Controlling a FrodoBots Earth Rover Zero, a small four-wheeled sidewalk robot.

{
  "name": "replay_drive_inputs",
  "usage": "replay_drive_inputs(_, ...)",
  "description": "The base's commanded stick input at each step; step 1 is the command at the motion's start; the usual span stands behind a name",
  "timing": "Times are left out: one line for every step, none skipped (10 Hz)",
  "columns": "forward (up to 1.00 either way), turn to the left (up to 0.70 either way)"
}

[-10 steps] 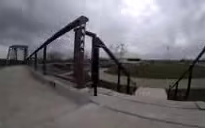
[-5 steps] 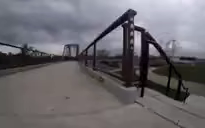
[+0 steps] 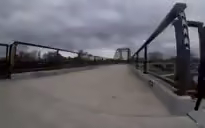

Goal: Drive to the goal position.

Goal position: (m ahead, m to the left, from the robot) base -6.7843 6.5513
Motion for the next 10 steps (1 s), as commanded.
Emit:
replay_drive_inputs(0.0, 0.45)
replay_drive_inputs(0.0, 0.45)
replay_drive_inputs(0.0, 0.45)
replay_drive_inputs(0.0, 0.45)
replay_drive_inputs(0.0, 0.45)
replay_drive_inputs(0.0, 0.45)
replay_drive_inputs(0.0, 0.45)
replay_drive_inputs(0.0, 0.45)
replay_drive_inputs(0.0, 0.45)
replay_drive_inputs(0.0, 0.45)
